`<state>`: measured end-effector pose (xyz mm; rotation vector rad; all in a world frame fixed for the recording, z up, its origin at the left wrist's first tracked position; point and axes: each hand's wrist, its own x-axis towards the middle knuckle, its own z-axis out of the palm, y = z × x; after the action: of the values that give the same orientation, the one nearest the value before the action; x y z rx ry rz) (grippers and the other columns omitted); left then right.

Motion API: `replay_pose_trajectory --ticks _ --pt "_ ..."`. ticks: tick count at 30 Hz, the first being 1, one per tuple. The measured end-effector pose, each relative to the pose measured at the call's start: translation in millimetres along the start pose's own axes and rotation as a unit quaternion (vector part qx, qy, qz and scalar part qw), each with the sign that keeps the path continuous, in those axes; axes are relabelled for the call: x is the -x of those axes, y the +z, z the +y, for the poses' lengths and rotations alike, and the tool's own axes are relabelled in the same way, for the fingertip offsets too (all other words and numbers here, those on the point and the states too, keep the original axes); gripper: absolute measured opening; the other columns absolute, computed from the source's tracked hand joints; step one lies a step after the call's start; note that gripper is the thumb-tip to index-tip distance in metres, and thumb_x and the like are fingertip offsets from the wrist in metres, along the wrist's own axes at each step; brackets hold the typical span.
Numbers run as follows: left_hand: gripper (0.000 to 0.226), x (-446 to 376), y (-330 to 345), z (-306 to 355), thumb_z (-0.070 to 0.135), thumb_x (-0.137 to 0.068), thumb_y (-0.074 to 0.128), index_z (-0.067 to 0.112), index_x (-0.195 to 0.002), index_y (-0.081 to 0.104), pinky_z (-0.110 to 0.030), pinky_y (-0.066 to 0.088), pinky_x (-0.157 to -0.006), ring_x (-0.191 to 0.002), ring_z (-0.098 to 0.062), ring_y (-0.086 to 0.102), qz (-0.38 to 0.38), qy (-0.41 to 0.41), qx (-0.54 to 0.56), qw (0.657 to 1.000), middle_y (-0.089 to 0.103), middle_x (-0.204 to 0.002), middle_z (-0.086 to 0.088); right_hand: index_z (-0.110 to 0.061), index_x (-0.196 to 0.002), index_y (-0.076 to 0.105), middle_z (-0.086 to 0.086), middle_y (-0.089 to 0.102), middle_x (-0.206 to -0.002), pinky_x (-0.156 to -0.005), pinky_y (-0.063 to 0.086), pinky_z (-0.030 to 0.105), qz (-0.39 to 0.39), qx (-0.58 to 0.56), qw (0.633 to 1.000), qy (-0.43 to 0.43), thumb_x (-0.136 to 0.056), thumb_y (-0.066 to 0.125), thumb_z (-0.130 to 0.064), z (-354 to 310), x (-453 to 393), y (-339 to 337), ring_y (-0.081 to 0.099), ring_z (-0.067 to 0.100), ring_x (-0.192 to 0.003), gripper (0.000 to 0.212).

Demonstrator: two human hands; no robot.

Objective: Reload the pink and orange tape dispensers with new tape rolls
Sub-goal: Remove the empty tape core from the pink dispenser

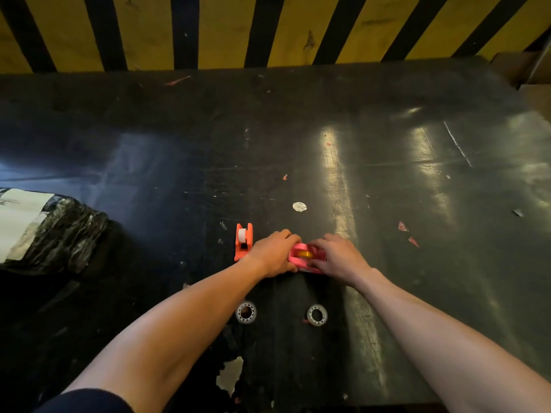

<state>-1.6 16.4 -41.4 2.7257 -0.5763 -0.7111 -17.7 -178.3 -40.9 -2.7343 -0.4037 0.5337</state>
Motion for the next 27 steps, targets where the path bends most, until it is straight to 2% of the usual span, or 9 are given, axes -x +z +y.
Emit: replay_pose_trajectory --ticks 5,10,16,24,27 --pt "0.064 9.4 9.7 -3.4 0.035 -0.081 0.08 0.024 -0.137 0.05 -0.045 0.053 -0.098 -0.119 -0.02 0.06 0.01 -0.014 0.059 0.998 0.06 -0.133 0.001 -0.016 -0.103 0.075 0.006 0.066 -0.094 -0.079 0.046 0.043 0.118 0.014 0.992 -0.051 -0.084 0.072 -0.03 -4.6 10.6 22.0 0.059 0.031 -0.094 0.024" --pt "0.062 18.6 15.7 -1.2 0.035 -0.083 0.079 0.024 -0.137 0.051 -0.045 0.052 -0.099 -0.119 -0.019 0.06 0.032 -0.018 0.078 0.996 0.062 -0.133 0.002 -0.017 -0.106 0.071 0.003 0.067 -0.102 -0.084 0.047 0.043 0.115 0.004 0.992 -0.055 -0.088 0.066 -0.034 -8.3 12.2 24.8 0.058 0.026 -0.098 0.025" --pt "0.061 23.2 15.0 2.2 0.037 -0.084 0.077 0.026 -0.138 0.051 -0.046 0.053 -0.097 -0.118 -0.021 0.062 0.039 -0.028 0.062 0.997 0.064 -0.132 0.001 -0.014 -0.11 0.069 0.007 0.067 -0.104 -0.085 0.045 0.042 0.074 0.077 0.988 -0.115 -0.092 0.059 -0.04 -10.4 6.5 10.5 0.061 0.028 -0.099 0.033" --pt "0.06 23.6 17.6 4.3 0.037 -0.086 0.075 0.026 -0.139 0.05 -0.049 0.053 -0.097 -0.118 -0.024 0.063 0.044 -0.033 0.053 0.997 0.065 -0.131 0.0 -0.014 -0.105 0.073 0.008 0.07 -0.095 -0.078 0.044 0.038 0.108 0.041 0.989 -0.093 -0.089 0.063 -0.04 -14.9 11.1 16.0 0.063 0.028 -0.09 0.033" --pt "0.06 23.1 18.6 4.6 0.036 -0.086 0.075 0.026 -0.139 0.049 -0.048 0.054 -0.097 -0.118 -0.024 0.063 0.046 -0.031 0.05 0.997 0.065 -0.13 0.0 -0.011 -0.097 0.074 0.01 0.07 -0.088 -0.074 0.046 0.038 0.136 0.049 0.985 -0.097 -0.083 0.068 -0.033 -17.6 11.4 17.0 0.064 0.03 -0.083 0.027"
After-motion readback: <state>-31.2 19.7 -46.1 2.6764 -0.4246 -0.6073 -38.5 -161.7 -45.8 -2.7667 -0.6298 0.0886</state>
